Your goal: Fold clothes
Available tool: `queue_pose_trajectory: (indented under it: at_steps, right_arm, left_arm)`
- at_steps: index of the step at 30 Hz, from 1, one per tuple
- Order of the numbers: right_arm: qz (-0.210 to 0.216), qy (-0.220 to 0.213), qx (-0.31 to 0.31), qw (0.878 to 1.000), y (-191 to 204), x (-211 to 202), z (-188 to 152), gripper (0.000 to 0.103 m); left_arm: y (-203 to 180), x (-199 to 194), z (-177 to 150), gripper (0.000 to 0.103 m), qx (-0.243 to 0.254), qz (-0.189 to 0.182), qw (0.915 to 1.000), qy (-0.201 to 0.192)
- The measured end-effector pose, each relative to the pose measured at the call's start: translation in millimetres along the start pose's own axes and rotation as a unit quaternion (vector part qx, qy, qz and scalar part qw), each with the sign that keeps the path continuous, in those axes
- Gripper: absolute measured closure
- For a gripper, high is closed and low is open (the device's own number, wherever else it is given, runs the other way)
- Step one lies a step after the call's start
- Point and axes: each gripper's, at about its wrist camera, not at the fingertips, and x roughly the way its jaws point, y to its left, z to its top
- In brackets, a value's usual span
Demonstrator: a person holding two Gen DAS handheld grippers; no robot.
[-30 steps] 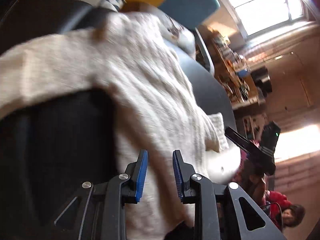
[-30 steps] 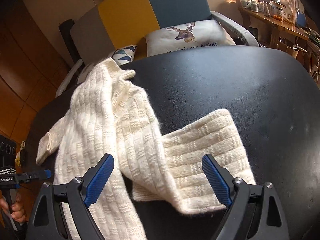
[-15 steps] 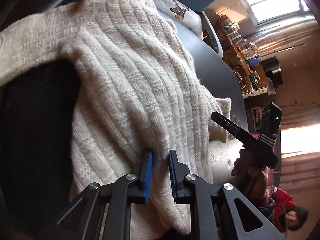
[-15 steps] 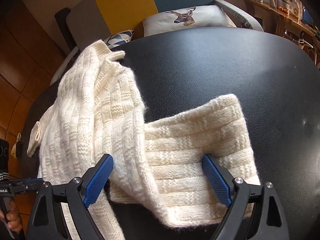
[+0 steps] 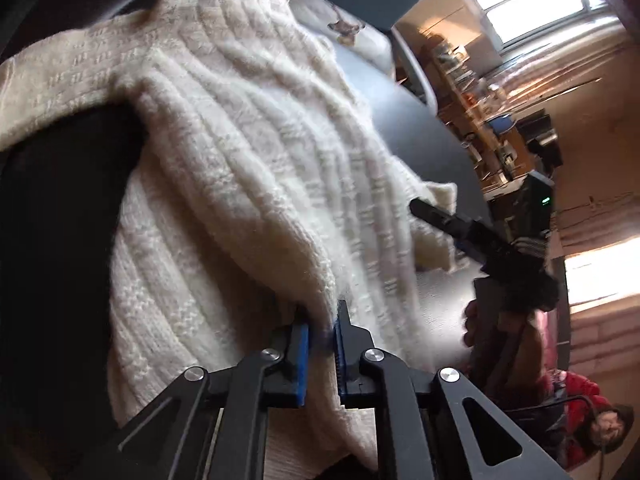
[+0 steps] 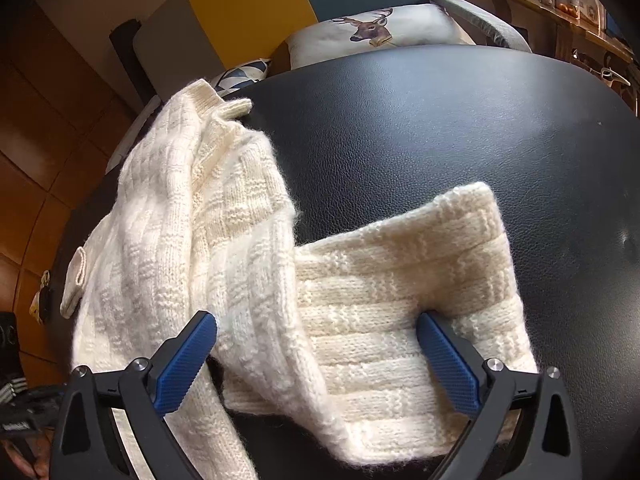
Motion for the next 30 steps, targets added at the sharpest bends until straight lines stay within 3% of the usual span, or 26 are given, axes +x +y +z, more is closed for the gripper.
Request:
queue_pose_trajectory:
  at_steps: [3,6,11,14,17,19,20,23,24,26,28,30]
  right_arm:
    - [-0.011,0.007,-0.008,1.0,1.9,1.6,0.2,0.0]
    - [-0.022,0.015,-0.016,1.0,3.8,3.2,0.5,0.0]
    - [-0.041,0.027,-0.029,0.998,7.0,5.8,0.9,0.0]
    - [-0.089,0.038,-0.048,0.994,11.6,10.2,1.8,0.0]
    - [-0.113,0.049,-0.021,0.992,-3.6,6.4,9.5,0.0]
    - [-0.127,0.048,0.007,0.991,-19.8,-1.1,15.7,0.001]
    - [-0.135,0.046,0.02,0.99,-27.9,-6.2,18.8,0.001]
    - [-0.132,0.009,0.054,0.99,-33.1,-35.5,19.0,0.001]
    - [-0.119,-0.006,0.066,0.991,-32.0,-46.2,16.7,0.001]
    - [0.016,-0.008,0.11,0.994,-25.2,-54.1,-4.5,0.001]
    - [0.131,-0.002,0.142,0.981,-12.9,-53.8,-29.6,0.001]
    - [0.183,0.014,0.154,0.971,6.9,-40.5,-49.6,0.001]
  left_arm:
    - [0.6,-68.4,18.5,0.096,0.008,-0.034,0.9958,-0.085]
    - [26.6,-142.3,36.2,0.096,0.003,-0.007,0.988,-0.154]
    - [119.3,-206.4,42.2,0.096,-0.056,0.15,0.9659,-0.203]
    - [181.9,-206.0,36.2,0.096,-0.116,0.237,0.9458,-0.19]
    - [227.6,-194.8,24.7,0.096,-0.169,0.282,0.9289,-0.171]
    - [241.1,-185.1,16.8,0.096,-0.182,0.267,0.9334,-0.156]
    - [241.4,-182.1,14.8,0.096,-0.18,0.248,0.9403,-0.149]
    - [222.0,-171.2,15.0,0.096,-0.131,0.232,0.9552,-0.128]
    - [213.2,-167.3,16.7,0.096,-0.109,0.233,0.9587,-0.122]
    - [200.0,-161.7,21.9,0.095,-0.078,0.237,0.9613,-0.118]
    - [196.0,-156.9,28.0,0.095,-0.069,0.241,0.9611,-0.116]
    - [196.1,-152.2,32.6,0.095,-0.069,0.244,0.9608,-0.113]
